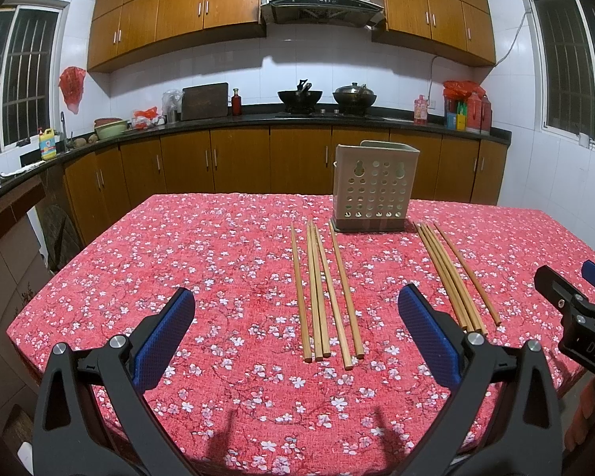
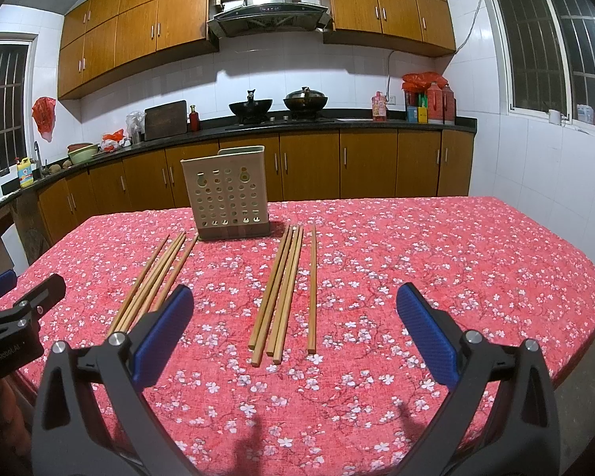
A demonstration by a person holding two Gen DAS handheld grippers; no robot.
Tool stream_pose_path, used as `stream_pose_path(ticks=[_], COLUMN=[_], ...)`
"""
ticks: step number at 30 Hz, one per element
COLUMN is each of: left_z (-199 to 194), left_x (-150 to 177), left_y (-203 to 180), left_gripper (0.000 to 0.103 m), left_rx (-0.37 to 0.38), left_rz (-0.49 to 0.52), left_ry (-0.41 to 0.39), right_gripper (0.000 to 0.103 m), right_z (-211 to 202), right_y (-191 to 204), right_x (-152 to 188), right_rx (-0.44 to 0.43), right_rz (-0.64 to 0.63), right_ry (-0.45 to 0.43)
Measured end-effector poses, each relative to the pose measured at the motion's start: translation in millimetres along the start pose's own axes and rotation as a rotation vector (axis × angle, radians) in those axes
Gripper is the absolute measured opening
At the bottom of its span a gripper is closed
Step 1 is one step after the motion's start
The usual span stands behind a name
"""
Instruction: Organize utensils
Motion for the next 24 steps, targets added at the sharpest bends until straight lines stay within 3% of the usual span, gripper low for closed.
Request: stream_pose_path(ticks=[9, 15, 20, 24], left_z=[14.7, 46.1, 67.4, 84.3], left_x=[-0.2, 3.7, -0.1, -3.5], left_y=[7.6, 24.8, 35.9, 41.7], left_gripper=[0.101, 0.101, 0.101, 0.101], left_rx=[-0.020, -0.081, -0.065, 0.003], left_rz=[-0.008, -0.021, -0.037, -0.080], left_ry=[0.043, 0.153, 0.226, 0.269], right_gripper=[0.099, 0.099, 0.077, 0.060], right_z=[12.3, 54.4, 96.8, 126.0], right_y=[-7.0, -29.8, -38.5, -34.1], right_x=[-2.4, -8.8, -7.0, -2.7], right_rx=[-0.023, -0.004, -0.016, -0.044], right_rz=[0.023, 0.109, 0.126, 0.112], right_ry=[0.042, 0.190, 0.333, 0.411])
Point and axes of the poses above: each gripper's, at about its wrist camera, not at the fingertips, and z roughly the way its jaws point, y to its left, x to its underside, the point moved 7 cm from there along z, roughly the way its jaws point, and after that the axes turned 12 degrees about y, right-handed, at the moved point
